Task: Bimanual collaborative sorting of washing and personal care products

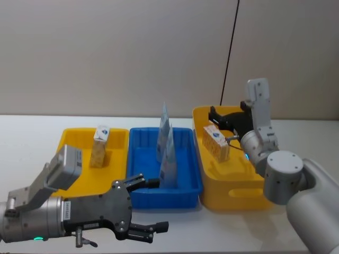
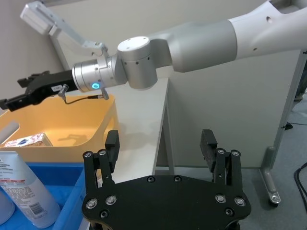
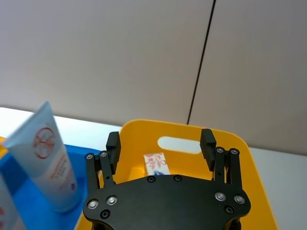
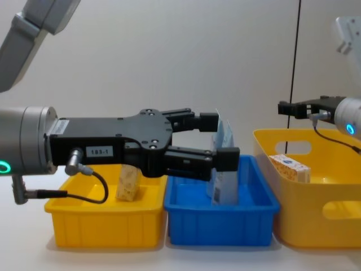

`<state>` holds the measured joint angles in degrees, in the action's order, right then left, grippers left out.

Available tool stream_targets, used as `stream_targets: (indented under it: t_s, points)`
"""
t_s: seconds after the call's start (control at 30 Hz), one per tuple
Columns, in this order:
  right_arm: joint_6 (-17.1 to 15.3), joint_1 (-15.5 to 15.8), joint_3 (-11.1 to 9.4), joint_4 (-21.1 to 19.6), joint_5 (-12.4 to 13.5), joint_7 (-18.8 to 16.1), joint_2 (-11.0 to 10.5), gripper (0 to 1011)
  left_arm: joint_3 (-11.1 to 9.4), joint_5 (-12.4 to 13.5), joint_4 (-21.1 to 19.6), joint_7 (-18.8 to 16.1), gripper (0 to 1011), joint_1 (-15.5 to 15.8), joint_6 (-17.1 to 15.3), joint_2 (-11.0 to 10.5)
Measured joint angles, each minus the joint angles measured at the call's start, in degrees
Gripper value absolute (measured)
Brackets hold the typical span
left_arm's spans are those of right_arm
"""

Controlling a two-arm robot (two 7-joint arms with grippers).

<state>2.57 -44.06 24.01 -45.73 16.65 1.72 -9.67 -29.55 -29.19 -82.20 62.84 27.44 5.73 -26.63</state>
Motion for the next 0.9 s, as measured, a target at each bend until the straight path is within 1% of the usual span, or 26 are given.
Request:
stream_targets:
  t_s: [0.03,0.1,0.17,0.23,0.27,0.3,0.4,0.43,0.53,0.57,0.67,0.73,0.77,0.8,0.83,0.87,0.9]
  points:
    - [-0.3,0.4,-0.1,-1.0,0.1,-0.1,-0.2,1004,0.0,0.0,0.0,0.0,1001,0.0,0.0,0.0]
    - [-1.6,2.5,-0.4,-5.6,0.7,-0.8,-1.2,1003,0.0,0.0,0.0,0.0,1002,0.0,0.0,0.0]
    - [-2.2,3.6,-0.6,-7.8,0.9,-1.1,-1.7,1004,0.0,0.0,0.0,0.0,1001,0.0,0.0,0.0]
    - [-3.3,5.5,-0.8,-11.5,1.4,-1.7,-2.5,1003,0.0,0.0,0.0,0.0,1002,0.0,0.0,0.0]
    - [-3.7,6.0,-0.8,-12.5,1.5,-1.8,-2.8,1004,0.0,0.0,0.0,0.0,1002,0.0,0.0,0.0]
    - [-4.3,7.3,-0.9,-15.1,1.8,-2.1,-3.3,1004,0.0,0.0,0.0,0.0,1001,0.0,0.0,0.0]
    - [-5.4,9.2,-1.1,-18.4,2.2,-2.6,-4.1,1003,0.0,0.0,0.0,0.0,1001,0.0,0.0,0.0]
    - [-6.0,10.6,-1.1,-20.8,2.4,-2.8,-4.7,1004,0.0,0.0,0.0,0.0,1001,0.0,0.0,0.0]
    - [-6.9,12.4,-1.2,-23.8,2.8,-3.2,-5.4,1003,0.0,0.0,0.0,0.0,1001,0.0,0.0,0.0]
    - [-7.5,13.9,-1.2,-26.0,2.9,-3.4,-5.9,1004,0.0,0.0,0.0,0.0,1001,0.0,0.0,0.0]
    - [-8.5,16.5,-1.2,-29.8,3.1,-3.6,-6.8,1004,0.0,0.0,0.0,0.0,1002,0.0,0.0,0.0]
    - [-8.9,17.4,-1.2,-31.1,3.1,-3.6,-7.1,1004,0.0,0.0,0.0,0.0,1001,0.0,0.0,0.0]
    - [-9.3,18.7,-1.2,-32.8,3.1,-3.6,-7.4,1004,0.0,0.0,0.0,0.0,1002,0.0,0.0,0.0]
    - [-9.4,19.5,-1.2,-33.5,3.1,-3.6,-7.6,1004,0.0,0.0,0.0,0.0,1001,0.0,0.0,0.0]
    - [-9.8,20.4,-1.1,-35.0,3.1,-3.6,-7.9,1003,0.0,0.0,0.0,0.0,1002,0.0,0.0,0.0]
    - [-9.8,20.4,-1.1,-35.0,3.1,-3.6,-7.9,1004,0.0,0.0,0.0,0.0,1001,0.0,0.0,0.0]
    - [-10.1,21.4,-1.0,-36.2,3.0,-3.6,-8.1,1003,0.0,0.0,0.0,0.0,1001,0.0,0.0,0.0]
